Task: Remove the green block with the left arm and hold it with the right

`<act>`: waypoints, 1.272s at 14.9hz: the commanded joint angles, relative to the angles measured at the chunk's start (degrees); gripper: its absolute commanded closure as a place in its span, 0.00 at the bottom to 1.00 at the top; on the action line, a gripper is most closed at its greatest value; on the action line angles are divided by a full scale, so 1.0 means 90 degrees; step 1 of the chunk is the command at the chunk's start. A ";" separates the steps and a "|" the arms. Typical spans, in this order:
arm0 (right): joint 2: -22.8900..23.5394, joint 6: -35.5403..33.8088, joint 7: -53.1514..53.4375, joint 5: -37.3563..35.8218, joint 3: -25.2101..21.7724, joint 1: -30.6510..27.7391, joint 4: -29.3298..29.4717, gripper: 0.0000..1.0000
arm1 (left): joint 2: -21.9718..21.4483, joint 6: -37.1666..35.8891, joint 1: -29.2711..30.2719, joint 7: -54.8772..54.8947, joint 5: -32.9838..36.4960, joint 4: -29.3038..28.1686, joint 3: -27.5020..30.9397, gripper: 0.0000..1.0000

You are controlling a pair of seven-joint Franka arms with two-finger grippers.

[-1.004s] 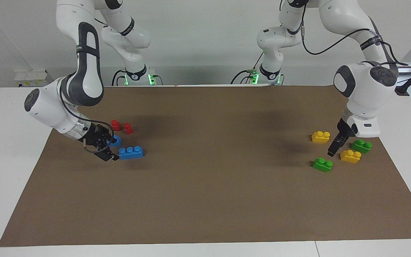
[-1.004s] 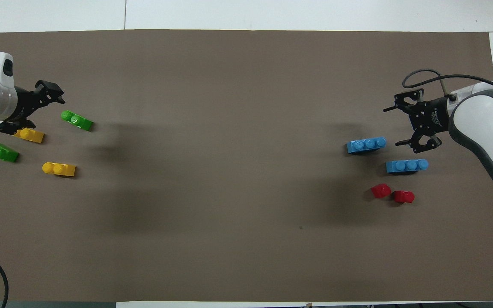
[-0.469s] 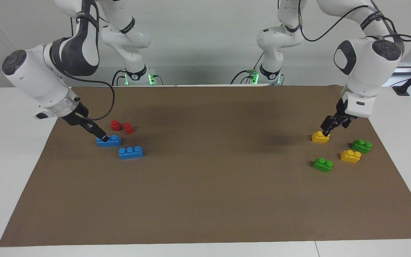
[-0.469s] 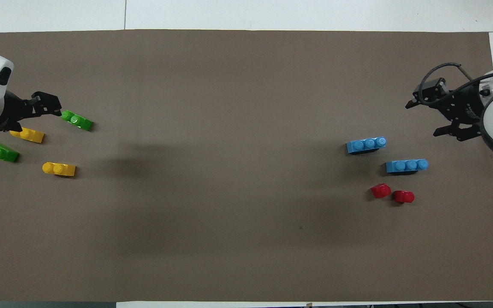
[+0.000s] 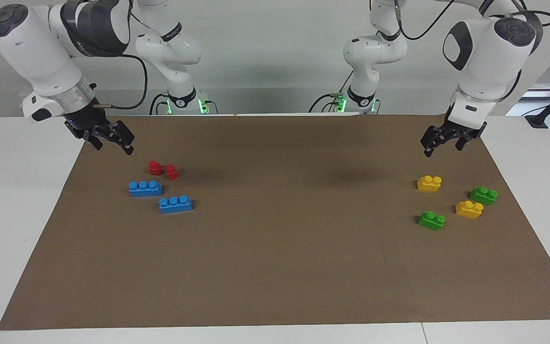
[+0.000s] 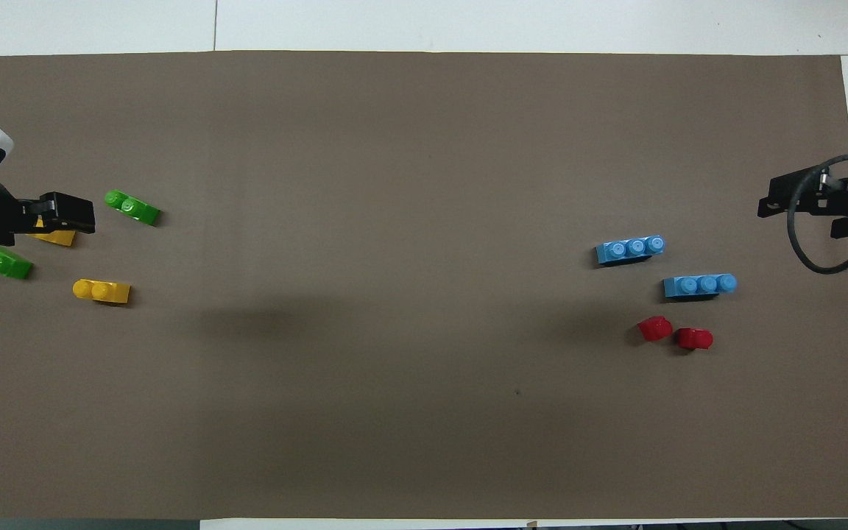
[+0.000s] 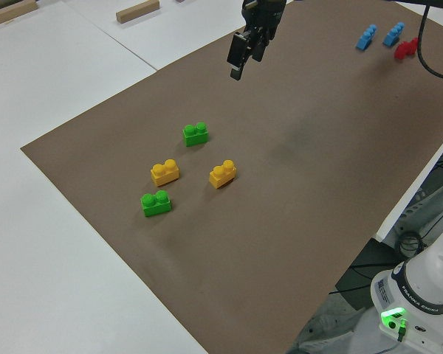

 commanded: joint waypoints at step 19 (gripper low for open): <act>-0.0347 -0.0433 -0.0717 -0.0720 0.0061 0.0112 -0.0015 0.00 | -0.0499 -0.1319 -0.0167 0.0484 -0.0881 0.0172 0.0058 0.00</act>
